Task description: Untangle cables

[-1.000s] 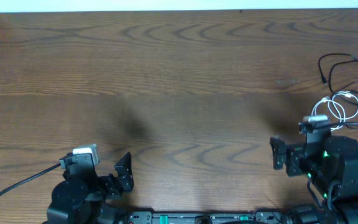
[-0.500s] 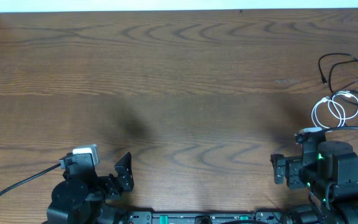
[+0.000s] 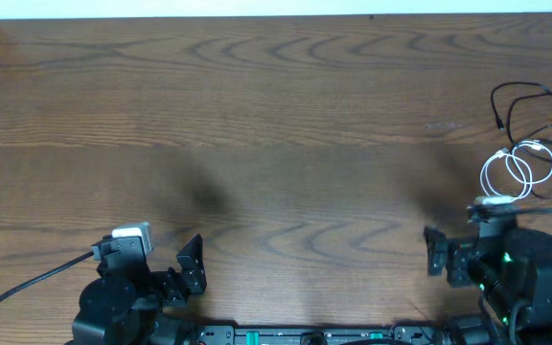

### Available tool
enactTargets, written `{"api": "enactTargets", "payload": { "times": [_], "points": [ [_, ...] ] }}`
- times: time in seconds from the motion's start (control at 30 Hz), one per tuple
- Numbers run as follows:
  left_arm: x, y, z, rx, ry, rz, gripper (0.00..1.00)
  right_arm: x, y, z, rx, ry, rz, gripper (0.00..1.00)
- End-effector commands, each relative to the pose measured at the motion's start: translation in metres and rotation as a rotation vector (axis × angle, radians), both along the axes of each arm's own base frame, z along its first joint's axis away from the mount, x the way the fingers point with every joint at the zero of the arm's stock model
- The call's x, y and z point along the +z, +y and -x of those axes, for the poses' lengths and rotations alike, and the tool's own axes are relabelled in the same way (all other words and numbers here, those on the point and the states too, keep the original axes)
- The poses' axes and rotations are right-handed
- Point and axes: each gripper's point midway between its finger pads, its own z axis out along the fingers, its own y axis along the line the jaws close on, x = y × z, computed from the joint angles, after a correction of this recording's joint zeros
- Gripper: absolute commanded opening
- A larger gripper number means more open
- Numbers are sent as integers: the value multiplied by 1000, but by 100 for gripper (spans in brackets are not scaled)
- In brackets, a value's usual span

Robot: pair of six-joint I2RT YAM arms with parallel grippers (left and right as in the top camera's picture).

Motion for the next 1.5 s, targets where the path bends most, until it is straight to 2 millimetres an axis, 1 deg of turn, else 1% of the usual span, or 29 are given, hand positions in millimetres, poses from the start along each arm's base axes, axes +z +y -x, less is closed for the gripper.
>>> {"api": "enactTargets", "payload": {
  "times": [0.0, 0.13, 0.3, 0.43, 0.6, 0.7, 0.87, 1.13, 1.2, 1.23, 1.3, 1.37, 1.47],
  "points": [
    [-4, 0, 0, -2, 6, -10, 98, 10, -6, -14, 8, -141, 58, 99],
    [-4, 0, 0, -2, 6, -10, 98, 18, -4, -34, 31, -341, 84, 99],
    [-4, 0, 0, -2, 6, -10, 98, 25, -2, -50, 14, -563, 56, 99],
    [-4, 0, 0, -2, 6, -10, 98, 26, -3, -56, -5, -696, 41, 99],
    [-4, 0, 0, -2, 6, -10, 98, 33, -6, -57, -36, -837, 28, 99],
    [-4, 0, 0, -2, 6, -10, 98, 35, -10, -57, -58, -898, 25, 99],
    [-4, 0, 0, -2, 6, -10, 98, 30, -17, -58, -90, -960, 30, 99],
    [-4, 0, 0, -2, 6, -10, 98, 28, -19, -57, -84, -963, 86, 99],
    [-4, 0, 0, -2, 6, -10, 98, 17, -19, -60, -80, -916, 92, 99],
    [-4, 0, 0, -2, 6, -10, 98, 6, -19, -62, -76, -870, 98, 99],
    [-3, 0, 0, -2, 6, -10, 98, -24, -18, -64, -61, -750, 109, 99],
    [-4, 0, 0, -2, 6, -10, 98, -50, -15, -63, -37, -645, 113, 99],
    [-4, 0, 0, -2, 6, -10, 98, -48, -12, -63, -20, -655, 104, 99]
  ]
}}
